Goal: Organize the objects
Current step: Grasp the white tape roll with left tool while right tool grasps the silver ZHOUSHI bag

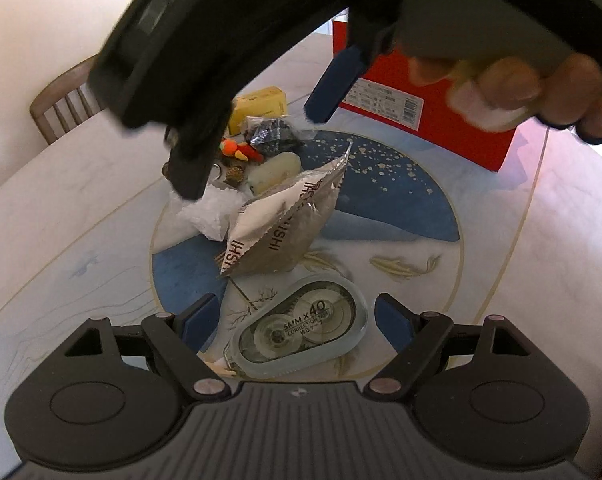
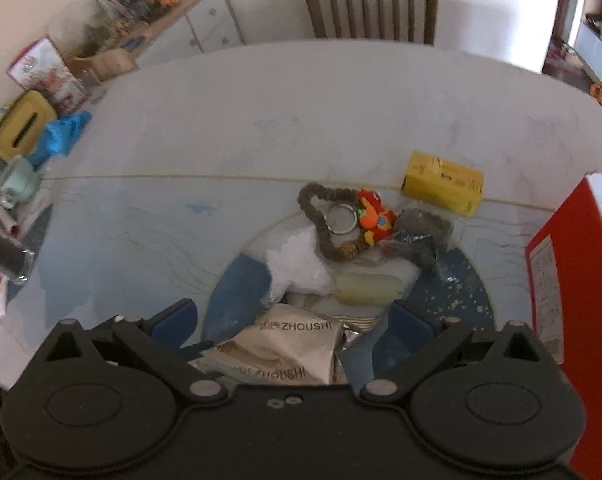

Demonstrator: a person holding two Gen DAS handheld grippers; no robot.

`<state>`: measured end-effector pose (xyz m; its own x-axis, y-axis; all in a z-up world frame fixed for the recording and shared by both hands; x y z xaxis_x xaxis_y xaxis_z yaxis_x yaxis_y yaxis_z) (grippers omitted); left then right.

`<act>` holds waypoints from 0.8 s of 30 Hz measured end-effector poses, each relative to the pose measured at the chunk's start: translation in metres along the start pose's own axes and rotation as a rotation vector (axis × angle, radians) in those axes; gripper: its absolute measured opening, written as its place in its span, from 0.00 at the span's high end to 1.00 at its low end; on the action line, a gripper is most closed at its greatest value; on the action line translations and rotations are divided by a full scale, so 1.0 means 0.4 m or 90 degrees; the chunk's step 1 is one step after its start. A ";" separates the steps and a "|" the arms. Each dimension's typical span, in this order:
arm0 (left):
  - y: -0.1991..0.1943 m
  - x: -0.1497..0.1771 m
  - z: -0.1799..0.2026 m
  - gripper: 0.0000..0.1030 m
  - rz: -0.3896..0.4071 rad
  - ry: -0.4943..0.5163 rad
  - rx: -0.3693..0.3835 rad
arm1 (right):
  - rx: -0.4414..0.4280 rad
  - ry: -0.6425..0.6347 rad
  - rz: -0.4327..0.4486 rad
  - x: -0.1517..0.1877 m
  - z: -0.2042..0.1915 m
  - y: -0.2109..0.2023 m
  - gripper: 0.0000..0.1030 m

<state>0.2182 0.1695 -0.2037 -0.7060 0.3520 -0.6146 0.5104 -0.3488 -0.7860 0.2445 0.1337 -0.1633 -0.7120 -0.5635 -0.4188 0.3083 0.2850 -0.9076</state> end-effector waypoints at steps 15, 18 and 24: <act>0.006 0.011 -0.013 0.18 0.001 0.000 0.008 | 0.023 0.031 -0.112 0.023 -0.006 0.107 0.06; 0.004 0.011 -0.012 0.18 0.006 0.012 0.010 | 0.016 0.037 -0.120 0.031 0.004 0.109 0.12; 0.005 0.007 0.000 0.18 0.001 0.052 0.026 | -0.010 0.047 -0.125 0.046 0.017 0.103 0.22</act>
<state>0.2171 0.1696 -0.2072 -0.6623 0.4203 -0.6203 0.4901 -0.3832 -0.7829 0.2485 0.1297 -0.2085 -0.8019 -0.5514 -0.2303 0.1497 0.1877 -0.9708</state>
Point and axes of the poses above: each gripper's, at about its wrist camera, not at the fingertips, and y roughly the way its jaws point, z to its right, x to its underside, the point moved 6 cm from there along y, roughly the way its jaws point, and after that the axes turned 11 degrees about x, right-handed, at the moved point
